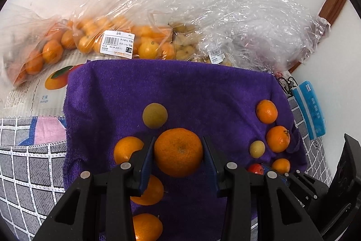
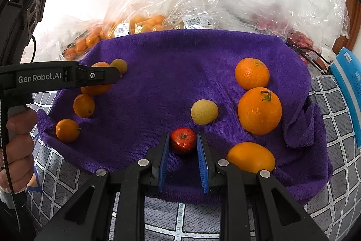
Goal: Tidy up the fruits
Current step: 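Lower the apple among the fruits and open the right tool while the left tool lowers the orange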
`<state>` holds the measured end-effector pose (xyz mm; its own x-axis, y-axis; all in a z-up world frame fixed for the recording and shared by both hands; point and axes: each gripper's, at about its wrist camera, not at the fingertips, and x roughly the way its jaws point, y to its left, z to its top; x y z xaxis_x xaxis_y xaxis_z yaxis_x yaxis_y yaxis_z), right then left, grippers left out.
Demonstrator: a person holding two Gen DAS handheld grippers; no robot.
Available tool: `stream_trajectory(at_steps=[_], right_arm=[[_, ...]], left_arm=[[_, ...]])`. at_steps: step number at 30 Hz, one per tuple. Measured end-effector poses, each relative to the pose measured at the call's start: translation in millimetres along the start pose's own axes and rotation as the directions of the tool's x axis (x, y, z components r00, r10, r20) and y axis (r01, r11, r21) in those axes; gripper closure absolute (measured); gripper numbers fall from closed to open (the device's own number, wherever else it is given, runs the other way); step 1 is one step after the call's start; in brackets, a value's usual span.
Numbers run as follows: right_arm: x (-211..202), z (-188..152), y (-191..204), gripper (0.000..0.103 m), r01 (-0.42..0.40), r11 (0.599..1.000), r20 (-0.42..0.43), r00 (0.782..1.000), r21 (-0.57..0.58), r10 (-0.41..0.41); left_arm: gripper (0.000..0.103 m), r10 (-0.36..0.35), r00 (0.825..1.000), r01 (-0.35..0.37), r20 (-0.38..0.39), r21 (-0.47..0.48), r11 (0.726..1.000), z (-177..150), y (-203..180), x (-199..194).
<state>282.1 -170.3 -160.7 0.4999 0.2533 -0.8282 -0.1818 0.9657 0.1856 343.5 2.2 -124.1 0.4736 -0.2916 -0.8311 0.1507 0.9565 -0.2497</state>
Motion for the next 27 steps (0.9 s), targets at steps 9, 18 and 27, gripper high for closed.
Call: stream_trajectory(at_steps=[9, 18, 27], right_arm=[[-1, 1, 1, 0.077, 0.010, 1.000, -0.006, 1.000, 0.006, -0.010], [-13, 6, 1, 0.067, 0.024, 1.000, 0.014, 1.000, 0.015, -0.025], [-38, 12, 5, 0.063, 0.034, 0.999, 0.049, 0.998, 0.034, -0.036]], left_arm=[[0.063, 0.000, 1.000, 0.000, -0.006, -0.005, 1.000, -1, 0, 0], [0.062, -0.012, 1.000, 0.012, -0.015, 0.005, 1.000, -3, -2, -7], [0.058, -0.019, 1.000, 0.018, 0.019, 0.019, 1.000, -7, -6, -37]])
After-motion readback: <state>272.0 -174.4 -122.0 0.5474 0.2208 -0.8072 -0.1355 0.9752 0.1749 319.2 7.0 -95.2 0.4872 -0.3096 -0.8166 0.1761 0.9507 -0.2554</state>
